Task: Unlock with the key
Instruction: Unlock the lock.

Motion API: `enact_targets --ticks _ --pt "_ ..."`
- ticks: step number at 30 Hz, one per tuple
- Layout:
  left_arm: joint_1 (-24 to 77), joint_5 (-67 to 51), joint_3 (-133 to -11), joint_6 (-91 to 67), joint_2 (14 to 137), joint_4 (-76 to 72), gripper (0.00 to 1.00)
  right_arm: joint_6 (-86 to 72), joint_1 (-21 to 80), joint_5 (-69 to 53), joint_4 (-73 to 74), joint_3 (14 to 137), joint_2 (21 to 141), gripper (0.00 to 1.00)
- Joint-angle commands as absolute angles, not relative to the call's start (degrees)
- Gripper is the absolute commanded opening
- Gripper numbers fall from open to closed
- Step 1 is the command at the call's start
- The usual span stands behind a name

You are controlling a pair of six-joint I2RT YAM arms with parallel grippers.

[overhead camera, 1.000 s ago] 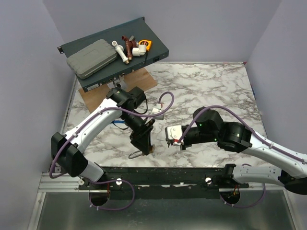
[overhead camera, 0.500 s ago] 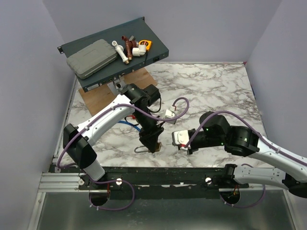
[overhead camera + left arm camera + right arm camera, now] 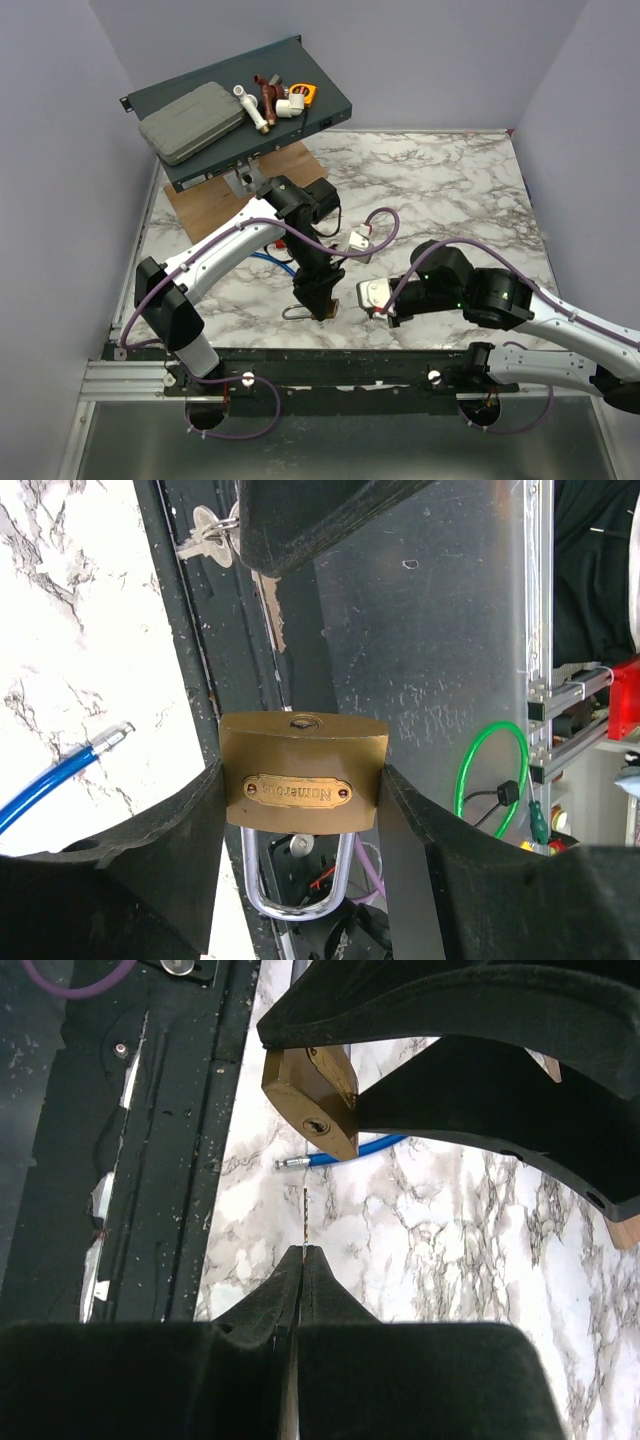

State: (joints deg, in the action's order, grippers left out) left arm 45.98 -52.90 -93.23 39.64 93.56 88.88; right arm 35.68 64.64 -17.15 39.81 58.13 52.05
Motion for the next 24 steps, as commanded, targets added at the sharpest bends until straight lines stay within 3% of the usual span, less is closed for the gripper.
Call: enact_targets --ticks 1,24 --pt "46.26 -54.35 -93.88 40.59 92.59 93.06 0.00 36.06 65.37 -15.57 37.31 57.24 52.12 0.01" --pt "46.24 -54.40 -93.22 41.11 92.37 93.05 0.00 36.58 67.32 -14.95 33.59 57.75 54.96 0.01"
